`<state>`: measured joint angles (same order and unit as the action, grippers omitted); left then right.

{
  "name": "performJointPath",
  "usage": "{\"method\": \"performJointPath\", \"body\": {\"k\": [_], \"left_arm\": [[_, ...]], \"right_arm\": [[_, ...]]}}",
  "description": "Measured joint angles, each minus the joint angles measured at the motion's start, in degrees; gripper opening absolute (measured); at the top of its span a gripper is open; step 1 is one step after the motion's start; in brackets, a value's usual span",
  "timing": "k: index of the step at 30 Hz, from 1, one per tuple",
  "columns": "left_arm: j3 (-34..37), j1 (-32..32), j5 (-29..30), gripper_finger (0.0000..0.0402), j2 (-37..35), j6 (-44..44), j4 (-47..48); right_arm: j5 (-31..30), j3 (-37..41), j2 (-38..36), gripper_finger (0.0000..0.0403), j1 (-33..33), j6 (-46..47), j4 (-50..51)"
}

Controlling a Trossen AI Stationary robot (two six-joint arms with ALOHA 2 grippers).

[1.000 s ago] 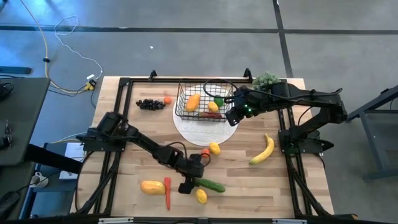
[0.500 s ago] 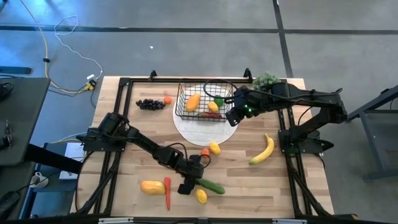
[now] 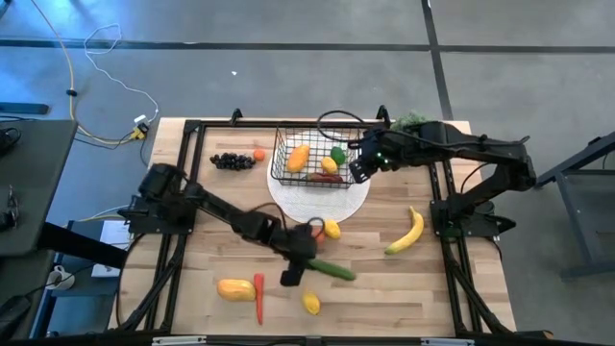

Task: Build produce basket
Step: Put the green cucumber into the wire basket

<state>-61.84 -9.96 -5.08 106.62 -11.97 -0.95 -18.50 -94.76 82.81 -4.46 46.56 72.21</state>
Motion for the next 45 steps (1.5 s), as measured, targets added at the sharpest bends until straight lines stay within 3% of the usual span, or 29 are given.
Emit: {"method": "performJointPath", "body": {"k": [11,23,30,35,45], "left_arm": [[0.0,10.1,1.1,0.0078,-11.0,2.3,5.6],[0.0,26.3,1.5,0.0083,-19.6,12.2,13.2],[-1.1,34.0,0.8,0.0087,-19.2,19.7,11.8],[-1.1,37.9,-0.8,0.0088,-17.4,20.1,10.7],[-1.0,38.7,-3.9,0.0089,-11.3,20.6,10.6]], "right_arm": [[0.0,0.0,-0.3,0.0171,-5.6,-6.7,-0.1],[0.0,0.0,-2.4,0.0171,-11.0,-11.5,-1.3],[0.0,0.0,-2.2,0.0171,-12.4,-14.7,-2.8],[-0.3,0.0,-2.2,0.0171,-13.2,-16.6,-3.3],[-0.5,0.0,-2.2,0.0171,-14.8,-12.7,-3.6]]}}
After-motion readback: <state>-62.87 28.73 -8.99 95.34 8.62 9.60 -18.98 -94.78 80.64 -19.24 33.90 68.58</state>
